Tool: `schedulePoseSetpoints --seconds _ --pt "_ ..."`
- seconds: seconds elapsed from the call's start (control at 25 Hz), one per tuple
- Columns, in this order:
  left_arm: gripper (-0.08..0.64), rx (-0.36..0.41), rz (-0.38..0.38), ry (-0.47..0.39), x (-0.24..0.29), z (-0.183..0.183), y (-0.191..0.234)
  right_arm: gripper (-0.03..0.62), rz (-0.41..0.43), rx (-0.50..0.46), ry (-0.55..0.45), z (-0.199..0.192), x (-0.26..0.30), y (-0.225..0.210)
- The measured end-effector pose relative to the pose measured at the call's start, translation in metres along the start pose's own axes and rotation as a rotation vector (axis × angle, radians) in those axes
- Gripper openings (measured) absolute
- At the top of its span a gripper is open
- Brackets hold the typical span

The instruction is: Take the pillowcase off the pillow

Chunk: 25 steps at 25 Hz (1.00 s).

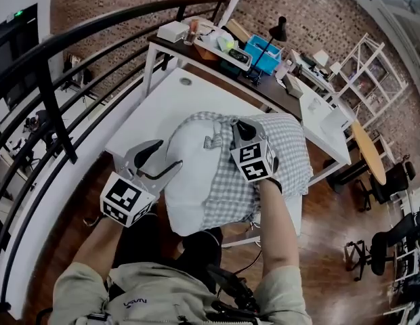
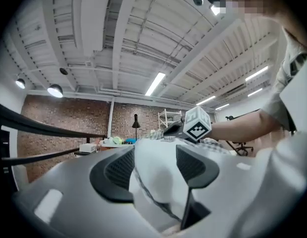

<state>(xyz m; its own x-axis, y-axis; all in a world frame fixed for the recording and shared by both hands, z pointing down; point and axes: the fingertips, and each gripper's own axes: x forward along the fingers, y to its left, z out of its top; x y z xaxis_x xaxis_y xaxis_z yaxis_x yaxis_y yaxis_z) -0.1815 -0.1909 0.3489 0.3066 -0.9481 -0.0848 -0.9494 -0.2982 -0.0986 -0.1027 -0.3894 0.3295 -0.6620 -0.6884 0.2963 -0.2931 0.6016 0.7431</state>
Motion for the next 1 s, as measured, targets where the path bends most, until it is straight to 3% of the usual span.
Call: schedulePoseSetpoints --seconds 0.16,0.24,0.36,0.48,0.56,0.64,0.72,0.76,0.8,0.84,1.0 --pt "0.295 0.116 -0.045 0.213 0.059 -0.024 -0.012 0.006 0.033 -0.006 -0.013 0.001 -0.007 0.007" --pt "0.240 0.132 -0.053 0.278 0.072 -0.038 -0.020 0.008 0.069 -0.011 -0.026 0.003 -0.012 0.008" --pt "0.095 0.156 -0.035 0.272 0.072 -0.043 -0.029 0.069 0.152 0.055 -0.093 0.016 -0.025 0.006" --pt "0.055 0.199 -0.018 0.246 0.068 -0.045 -0.034 0.189 0.258 0.121 -0.219 0.050 -0.043 0.008" --pt "0.048 0.235 -0.010 0.225 0.066 -0.044 -0.040 0.201 0.309 0.076 -0.253 0.071 -0.046 0.020" --pt "0.044 0.284 -0.005 0.206 0.063 -0.040 -0.047 0.210 0.329 -0.019 -0.226 0.081 -0.038 0.036" --pt "0.041 0.338 -0.005 0.188 0.060 -0.037 -0.055 0.208 0.317 -0.114 -0.163 0.084 -0.022 0.046" --pt "0.040 0.366 -0.008 0.178 0.059 -0.036 -0.060 0.165 0.303 -0.151 -0.134 0.083 -0.014 0.047" --pt "0.038 0.396 -0.014 0.167 0.057 -0.035 -0.066 0.038 0.291 -0.175 -0.114 0.083 -0.007 0.048" --pt "0.038 0.428 -0.023 0.155 0.054 -0.035 -0.073 0.008 0.287 -0.184 -0.103 0.084 0.001 0.049" --pt "0.037 0.521 -0.025 0.118 0.045 -0.032 -0.085 0.006 0.240 -0.225 -0.071 0.094 0.030 0.050"
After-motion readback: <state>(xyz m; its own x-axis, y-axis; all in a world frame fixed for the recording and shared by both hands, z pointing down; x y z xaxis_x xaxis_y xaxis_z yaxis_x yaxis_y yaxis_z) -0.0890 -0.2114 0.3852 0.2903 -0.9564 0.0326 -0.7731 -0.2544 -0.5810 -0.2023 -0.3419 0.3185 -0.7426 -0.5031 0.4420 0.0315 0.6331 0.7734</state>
